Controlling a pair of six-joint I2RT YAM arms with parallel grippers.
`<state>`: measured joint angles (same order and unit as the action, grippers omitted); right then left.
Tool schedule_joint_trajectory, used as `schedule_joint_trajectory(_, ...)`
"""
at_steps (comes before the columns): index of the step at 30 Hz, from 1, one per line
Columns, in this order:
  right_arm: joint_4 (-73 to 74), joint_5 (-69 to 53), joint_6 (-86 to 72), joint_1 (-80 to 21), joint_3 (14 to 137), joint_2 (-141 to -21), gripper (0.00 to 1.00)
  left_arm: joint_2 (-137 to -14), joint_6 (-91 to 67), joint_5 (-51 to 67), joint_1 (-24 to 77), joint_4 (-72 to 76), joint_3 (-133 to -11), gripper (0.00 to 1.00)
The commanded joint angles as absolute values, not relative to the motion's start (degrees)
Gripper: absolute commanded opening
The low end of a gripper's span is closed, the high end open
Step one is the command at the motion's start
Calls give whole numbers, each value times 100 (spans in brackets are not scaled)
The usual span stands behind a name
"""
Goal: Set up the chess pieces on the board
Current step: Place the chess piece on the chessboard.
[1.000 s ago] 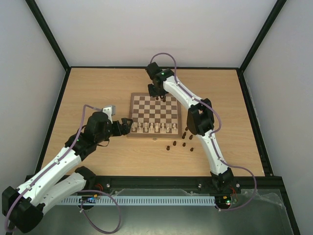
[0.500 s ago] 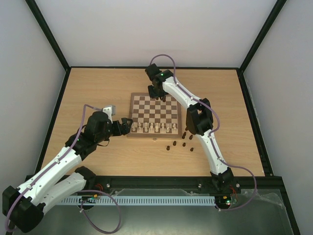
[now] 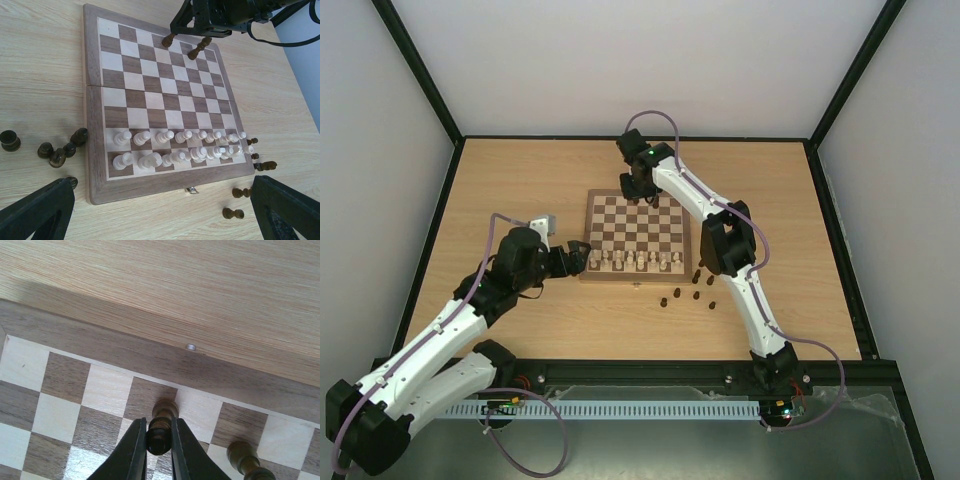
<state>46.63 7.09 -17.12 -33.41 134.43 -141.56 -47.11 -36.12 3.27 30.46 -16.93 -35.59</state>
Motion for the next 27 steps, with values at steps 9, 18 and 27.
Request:
schedule_joint_trajectory(9, 4681, 399, -1689, -3374, 13605, -14218, 10, -4769, -3531, 447, 2971, -1450, -3496, 99)
schedule_joint_trajectory(18, 4702, 420, -1672, -3383, 13605, -14231, 17, -4780, -3530, 466, 2953, -1443, -3498, 99)
schedule_joint_trajectory(27, 4711, 432, -1661, -3383, 13614, -14209, 27, -4801, -3529, 501, 2936, -1433, -3513, 99)
